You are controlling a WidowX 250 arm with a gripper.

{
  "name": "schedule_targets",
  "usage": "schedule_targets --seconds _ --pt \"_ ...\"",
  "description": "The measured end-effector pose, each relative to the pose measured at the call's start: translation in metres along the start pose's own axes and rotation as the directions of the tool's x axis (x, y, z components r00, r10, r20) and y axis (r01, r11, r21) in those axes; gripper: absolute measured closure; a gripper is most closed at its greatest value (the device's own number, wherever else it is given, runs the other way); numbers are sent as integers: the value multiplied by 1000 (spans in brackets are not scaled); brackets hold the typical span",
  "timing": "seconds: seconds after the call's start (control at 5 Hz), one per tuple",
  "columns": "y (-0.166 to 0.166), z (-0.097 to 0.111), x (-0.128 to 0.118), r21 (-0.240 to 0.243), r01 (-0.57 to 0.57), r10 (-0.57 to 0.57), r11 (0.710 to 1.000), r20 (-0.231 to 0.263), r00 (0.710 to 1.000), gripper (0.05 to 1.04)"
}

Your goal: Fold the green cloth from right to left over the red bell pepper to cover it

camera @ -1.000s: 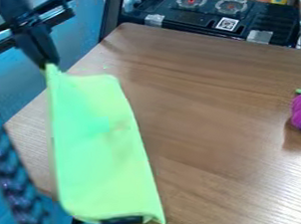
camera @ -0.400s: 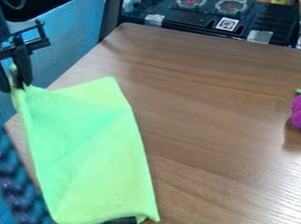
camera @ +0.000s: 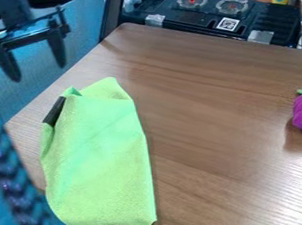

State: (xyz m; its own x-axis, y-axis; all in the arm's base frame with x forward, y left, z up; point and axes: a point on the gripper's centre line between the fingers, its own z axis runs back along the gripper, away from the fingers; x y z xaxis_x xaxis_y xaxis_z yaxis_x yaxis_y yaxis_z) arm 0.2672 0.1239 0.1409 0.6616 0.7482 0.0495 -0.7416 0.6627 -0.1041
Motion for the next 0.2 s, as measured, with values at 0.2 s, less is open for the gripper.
schedule_targets --seconds 0.2 --pt "-29 24 4 -88 52 -50 995 20 999 83"
